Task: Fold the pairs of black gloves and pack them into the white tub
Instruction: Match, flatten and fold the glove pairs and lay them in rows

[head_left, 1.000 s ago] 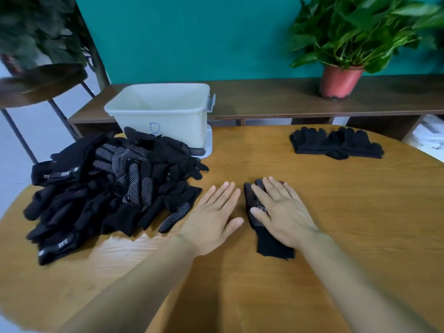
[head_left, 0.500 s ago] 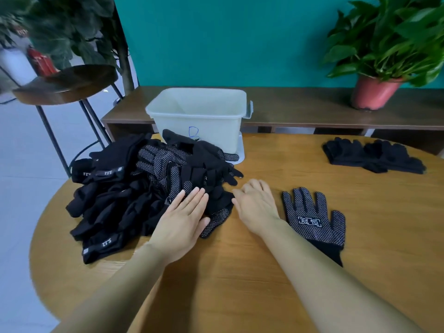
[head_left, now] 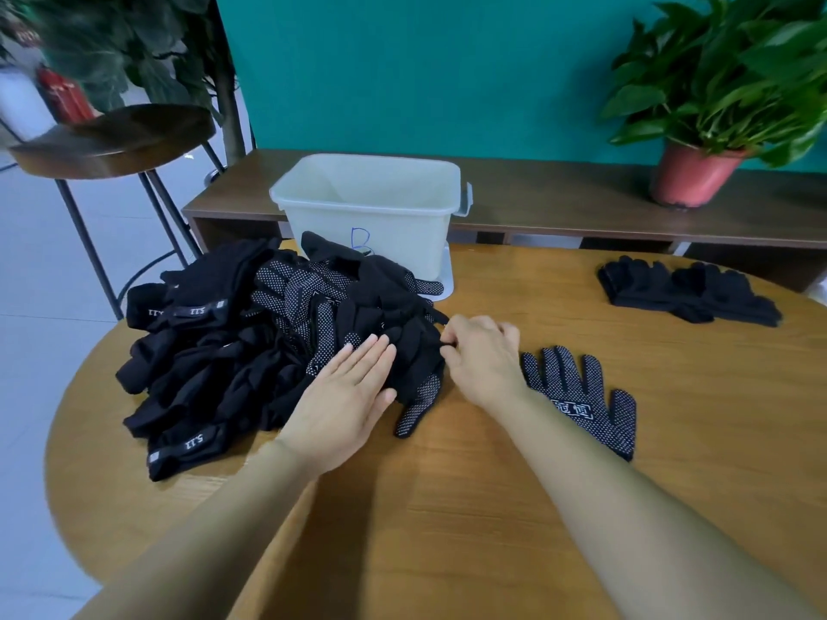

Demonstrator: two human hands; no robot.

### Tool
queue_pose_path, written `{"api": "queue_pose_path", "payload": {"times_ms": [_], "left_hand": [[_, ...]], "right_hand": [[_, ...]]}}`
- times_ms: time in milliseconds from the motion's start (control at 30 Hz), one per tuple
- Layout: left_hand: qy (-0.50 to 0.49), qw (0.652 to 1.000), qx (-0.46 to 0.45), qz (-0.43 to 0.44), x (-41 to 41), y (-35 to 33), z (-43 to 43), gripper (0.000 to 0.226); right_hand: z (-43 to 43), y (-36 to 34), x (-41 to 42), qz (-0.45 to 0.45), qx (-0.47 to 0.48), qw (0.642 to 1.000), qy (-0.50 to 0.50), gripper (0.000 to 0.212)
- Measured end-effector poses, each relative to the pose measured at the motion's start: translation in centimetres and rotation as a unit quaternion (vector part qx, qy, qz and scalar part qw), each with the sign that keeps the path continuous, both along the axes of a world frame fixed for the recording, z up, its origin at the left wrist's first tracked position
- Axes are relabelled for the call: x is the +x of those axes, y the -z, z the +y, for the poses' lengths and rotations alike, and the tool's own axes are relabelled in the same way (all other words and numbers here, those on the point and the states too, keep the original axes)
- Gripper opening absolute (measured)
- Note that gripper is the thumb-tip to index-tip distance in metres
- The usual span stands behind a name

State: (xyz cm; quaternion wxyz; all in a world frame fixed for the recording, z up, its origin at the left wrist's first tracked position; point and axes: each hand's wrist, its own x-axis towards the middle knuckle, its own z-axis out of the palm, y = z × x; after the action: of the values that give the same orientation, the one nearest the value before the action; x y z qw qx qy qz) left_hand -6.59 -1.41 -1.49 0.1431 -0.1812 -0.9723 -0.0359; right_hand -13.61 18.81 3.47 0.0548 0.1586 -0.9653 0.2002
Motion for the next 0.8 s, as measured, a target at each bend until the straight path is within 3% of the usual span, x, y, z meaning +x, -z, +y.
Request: {"api": "queue_pose_path", "payload": {"times_ms": [100, 200, 333, 433, 533, 600, 633, 700, 800], "left_hand": [[0.006, 0.998, 0.067, 0.01, -0.4, -3.6, 0.7, 0.075], [-0.012, 0.978, 0.207, 0.007, -0.5, -8.2, 2.4, 0.074], [-0.023, 0.921, 0.373, -0.115, -0.3, -13.1, 5.6, 0.08], [0.017, 0.881, 0.445, -0.161, 0.0, -13.9, 7.8, 0.041], [0.017, 0.832, 0.519, -0.195, 1.0, -14.9, 9.4, 0.05], [0.024, 0.813, 0.541, -0.213, 1.9, -15.6, 10.3, 0.024], [0.02, 0.817, 0.533, -0.219, 2.1, -15.9, 10.5, 0.022], [0.021, 0.831, 0.509, -0.225, 2.6, -16.2, 10.8, 0.037], [0.027, 0.824, 0.51, -0.246, 2.9, -16.4, 11.1, 0.048]], "right_hand": [[1.7, -3.4, 0.5, 0.023, -0.074, 0.997, -0.016, 0.011], [3.4, -7.1, 1.5, 0.002, -0.161, 0.986, -0.033, 0.017], [5.6, -11.0, 3.4, -0.007, -0.222, 0.973, -0.054, 0.028], [7.3, -13.5, 5.3, -0.019, -0.267, 0.961, -0.068, 0.023], [9.1, -15.1, 7.2, -0.057, -0.359, 0.93, -0.057, 0.019], [10.2, -15.1, 8.1, -0.164, -0.39, 0.904, -0.063, 0.02], [10.7, -14.7, 8.3, -0.204, -0.362, 0.907, -0.067, 0.014], [11.7, -13.8, 8.6, -0.234, -0.339, 0.909, -0.06, 0.008], [12.6, -13.5, 8.7, -0.23, -0.383, 0.894, -0.039, 0.009]]}}
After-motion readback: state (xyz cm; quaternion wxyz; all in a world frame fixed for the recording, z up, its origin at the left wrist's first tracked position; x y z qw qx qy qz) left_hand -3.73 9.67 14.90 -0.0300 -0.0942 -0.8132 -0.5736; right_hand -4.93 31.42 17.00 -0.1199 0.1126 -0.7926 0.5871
